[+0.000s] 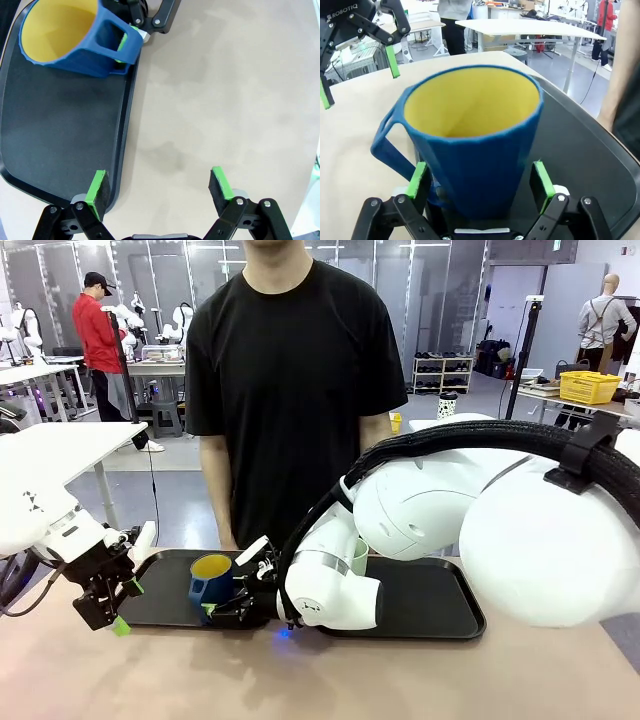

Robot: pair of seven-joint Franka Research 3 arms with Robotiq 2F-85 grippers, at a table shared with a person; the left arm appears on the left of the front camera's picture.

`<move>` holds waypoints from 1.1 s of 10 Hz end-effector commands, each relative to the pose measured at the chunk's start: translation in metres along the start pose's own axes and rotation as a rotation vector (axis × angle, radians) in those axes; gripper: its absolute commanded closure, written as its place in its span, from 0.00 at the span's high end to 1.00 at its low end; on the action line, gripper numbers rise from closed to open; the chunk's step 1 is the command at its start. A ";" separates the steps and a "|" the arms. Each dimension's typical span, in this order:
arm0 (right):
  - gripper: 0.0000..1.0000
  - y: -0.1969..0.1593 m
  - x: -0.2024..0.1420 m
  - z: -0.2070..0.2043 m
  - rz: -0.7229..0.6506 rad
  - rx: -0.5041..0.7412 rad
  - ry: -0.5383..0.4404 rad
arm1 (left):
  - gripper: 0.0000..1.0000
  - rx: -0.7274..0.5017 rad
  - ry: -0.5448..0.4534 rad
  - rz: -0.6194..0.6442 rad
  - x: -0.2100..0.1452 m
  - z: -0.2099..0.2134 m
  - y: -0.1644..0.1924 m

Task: Sort and store the cups by type.
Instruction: Pick up the Handle plastic cup and place it into the empty Flat Tray.

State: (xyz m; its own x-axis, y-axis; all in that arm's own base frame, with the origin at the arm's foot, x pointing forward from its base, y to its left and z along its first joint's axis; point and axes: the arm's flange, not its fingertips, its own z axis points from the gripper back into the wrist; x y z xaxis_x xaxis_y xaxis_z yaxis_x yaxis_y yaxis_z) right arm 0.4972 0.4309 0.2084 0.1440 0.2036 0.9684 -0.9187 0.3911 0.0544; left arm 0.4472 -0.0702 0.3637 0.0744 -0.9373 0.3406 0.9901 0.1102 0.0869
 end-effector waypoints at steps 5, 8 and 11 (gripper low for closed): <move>1.00 0.053 -0.023 0.034 0.026 -0.091 -0.014 | 1.00 0.003 -0.006 0.001 0.000 0.000 0.001; 1.00 0.066 -0.017 0.054 0.014 -0.054 0.082 | 1.00 0.003 -0.006 0.001 0.000 0.000 0.001; 1.00 0.094 -0.005 0.090 0.037 -0.060 0.142 | 1.00 0.003 -0.006 0.001 0.000 0.000 0.001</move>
State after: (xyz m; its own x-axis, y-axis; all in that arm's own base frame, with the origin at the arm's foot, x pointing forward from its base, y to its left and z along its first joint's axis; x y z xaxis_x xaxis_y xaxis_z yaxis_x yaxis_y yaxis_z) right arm 0.4238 0.3821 0.2371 0.1981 0.3131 0.9289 -0.9144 0.4003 0.0601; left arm 0.4474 -0.0702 0.3635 0.0747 -0.9372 0.3407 0.9901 0.1104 0.0864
